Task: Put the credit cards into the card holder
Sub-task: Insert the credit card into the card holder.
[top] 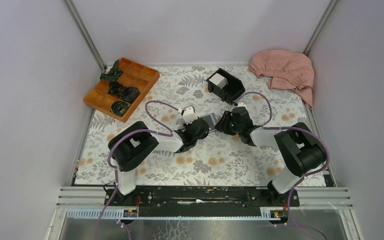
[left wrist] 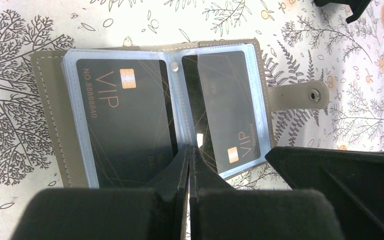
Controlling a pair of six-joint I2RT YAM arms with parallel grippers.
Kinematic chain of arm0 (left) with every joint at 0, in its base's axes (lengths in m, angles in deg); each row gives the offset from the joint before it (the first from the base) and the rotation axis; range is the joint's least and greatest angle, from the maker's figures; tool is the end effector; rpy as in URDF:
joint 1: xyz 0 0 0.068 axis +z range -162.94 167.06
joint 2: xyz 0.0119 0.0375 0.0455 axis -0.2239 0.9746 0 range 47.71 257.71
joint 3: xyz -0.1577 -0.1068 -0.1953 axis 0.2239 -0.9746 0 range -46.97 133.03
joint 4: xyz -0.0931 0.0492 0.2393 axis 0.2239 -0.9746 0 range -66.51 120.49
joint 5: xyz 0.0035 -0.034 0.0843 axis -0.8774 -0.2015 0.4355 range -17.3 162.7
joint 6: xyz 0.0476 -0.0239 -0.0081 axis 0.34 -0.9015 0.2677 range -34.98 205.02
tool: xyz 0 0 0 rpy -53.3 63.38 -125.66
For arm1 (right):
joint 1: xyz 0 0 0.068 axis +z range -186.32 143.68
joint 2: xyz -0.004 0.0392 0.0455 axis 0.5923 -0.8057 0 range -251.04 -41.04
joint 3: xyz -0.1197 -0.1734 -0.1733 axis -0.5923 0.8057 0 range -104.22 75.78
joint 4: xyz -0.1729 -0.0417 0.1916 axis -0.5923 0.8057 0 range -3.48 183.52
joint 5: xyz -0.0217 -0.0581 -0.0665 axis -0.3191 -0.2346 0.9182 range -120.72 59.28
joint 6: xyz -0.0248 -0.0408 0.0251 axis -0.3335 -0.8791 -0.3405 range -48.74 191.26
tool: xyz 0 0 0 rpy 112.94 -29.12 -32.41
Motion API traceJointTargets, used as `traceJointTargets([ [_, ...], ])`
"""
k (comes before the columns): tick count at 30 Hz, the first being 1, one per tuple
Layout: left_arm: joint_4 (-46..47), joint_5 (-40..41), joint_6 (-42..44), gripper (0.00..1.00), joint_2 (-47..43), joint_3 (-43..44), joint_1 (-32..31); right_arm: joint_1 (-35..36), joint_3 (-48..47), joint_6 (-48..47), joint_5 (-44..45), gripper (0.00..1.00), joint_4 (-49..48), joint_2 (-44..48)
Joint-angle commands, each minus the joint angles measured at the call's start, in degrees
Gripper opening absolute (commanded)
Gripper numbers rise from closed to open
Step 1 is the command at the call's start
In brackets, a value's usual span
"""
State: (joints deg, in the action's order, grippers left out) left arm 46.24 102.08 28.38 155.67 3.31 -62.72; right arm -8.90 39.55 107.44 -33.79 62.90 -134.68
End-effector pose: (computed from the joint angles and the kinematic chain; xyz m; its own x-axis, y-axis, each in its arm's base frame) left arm 0.2465 -0.2645 0.1194 -0.5962 -0.4222 -0.6829 -0.1242 0.8888 -0.4411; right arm 0.2745 0.1446 0.1419 -0.6934 0.3044 -0.6531 -0.1116 0.8501 0.5147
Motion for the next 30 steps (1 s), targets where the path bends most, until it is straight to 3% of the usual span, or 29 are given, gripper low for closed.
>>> traceJointTargets([
  [1,-12.6,-2.3,0.8,0.00,4.0,-5.3,1.2,-0.4,1.1,1.9,-2.4,0.48,-2.2,-3.0],
  [16,-10.6,-4.5,-1.7,0.00,5.8,-10.2,2.9,-0.5,5.2,5.2,-2.9,0.48,-7.4,-5.7],
  [30,-7.3,-5.3,-3.5,0.00,5.5,-15.5,3.7,-1.0,3.3,2.6,1.6,0.49,-3.0,-6.9],
])
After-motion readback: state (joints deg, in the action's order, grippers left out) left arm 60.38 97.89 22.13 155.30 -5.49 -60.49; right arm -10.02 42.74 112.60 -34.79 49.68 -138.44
